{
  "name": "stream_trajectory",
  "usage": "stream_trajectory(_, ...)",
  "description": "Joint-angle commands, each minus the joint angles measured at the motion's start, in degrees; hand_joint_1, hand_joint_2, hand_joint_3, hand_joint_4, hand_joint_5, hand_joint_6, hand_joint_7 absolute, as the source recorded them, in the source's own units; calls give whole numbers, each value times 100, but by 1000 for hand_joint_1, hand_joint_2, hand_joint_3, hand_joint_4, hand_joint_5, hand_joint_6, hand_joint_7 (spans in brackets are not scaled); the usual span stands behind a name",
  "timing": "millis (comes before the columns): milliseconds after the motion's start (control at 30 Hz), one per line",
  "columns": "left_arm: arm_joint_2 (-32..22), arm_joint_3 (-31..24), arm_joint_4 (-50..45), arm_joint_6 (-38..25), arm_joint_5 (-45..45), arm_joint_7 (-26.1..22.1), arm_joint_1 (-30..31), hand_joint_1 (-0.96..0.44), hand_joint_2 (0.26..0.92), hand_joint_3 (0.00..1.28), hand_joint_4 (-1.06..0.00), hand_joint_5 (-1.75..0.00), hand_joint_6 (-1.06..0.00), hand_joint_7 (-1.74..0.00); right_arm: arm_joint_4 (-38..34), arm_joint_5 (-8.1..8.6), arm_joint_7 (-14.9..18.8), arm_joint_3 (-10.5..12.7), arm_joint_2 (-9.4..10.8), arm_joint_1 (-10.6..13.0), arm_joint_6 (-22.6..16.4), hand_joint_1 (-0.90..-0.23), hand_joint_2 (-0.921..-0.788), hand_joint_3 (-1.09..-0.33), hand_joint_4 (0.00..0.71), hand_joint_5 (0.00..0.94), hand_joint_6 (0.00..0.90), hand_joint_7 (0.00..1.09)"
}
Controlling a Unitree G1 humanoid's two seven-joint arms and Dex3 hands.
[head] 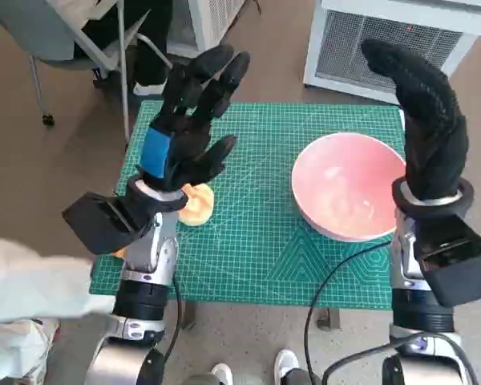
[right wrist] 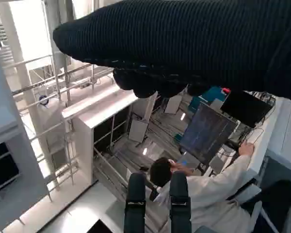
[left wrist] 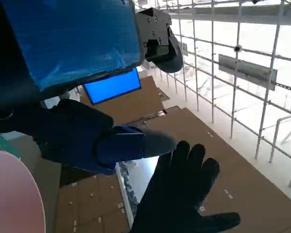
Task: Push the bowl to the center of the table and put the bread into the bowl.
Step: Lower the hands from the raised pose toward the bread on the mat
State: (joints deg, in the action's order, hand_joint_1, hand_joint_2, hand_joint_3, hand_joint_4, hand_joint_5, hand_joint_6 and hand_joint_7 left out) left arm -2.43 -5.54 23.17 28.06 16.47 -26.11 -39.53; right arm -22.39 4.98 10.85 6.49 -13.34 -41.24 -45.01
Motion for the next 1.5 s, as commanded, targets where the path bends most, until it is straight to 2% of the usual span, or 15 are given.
stream_trajectory(33,-58,-15,-75,46,0,-12,18,-507,921,353,-302,-32,-55,-755,-53,41,44,-15,31,70,8,-551,-921,-783,244,0,-1,570)
stream_trajectory(767,-51,-23,-48,94,-24,34,28,-505,921,354,-303,-30,-50,-768,-34,38,46,-2,16,112,-2,-555,-921,-775,245,0,-1,573)
stream_trajectory(967,-50,-22,-49,82,-16,38,34,-501,921,355,-303,-29,-47,-773,-73,128,94,72,-62,150,-34,-555,-921,-775,244,0,-1,574)
stream_trajectory(1100,-47,-21,-46,87,-15,36,49,-501,921,356,-303,-29,-45,-776,-123,201,125,192,-187,216,-99,-555,-921,-775,244,0,-1,572)
stream_trajectory(1233,-58,-35,-40,85,8,17,70,-501,921,356,-297,-26,-42,-779,-444,153,34,404,-361,270,-281,-548,-921,-779,241,0,-1,567)
stream_trajectory(1367,-67,-46,-61,84,17,13,101,-501,921,356,-294,-24,-39,-779,-869,78,-168,661,-503,317,-398,-546,-921,-784,238,0,-1,561)
stream_trajectory(1500,-85,-59,-107,48,38,14,124,-504,921,355,-284,-18,-36,-781,-1394,-40,-518,932,-650,360,-438,-549,-921,-787,235,1,-1,532)
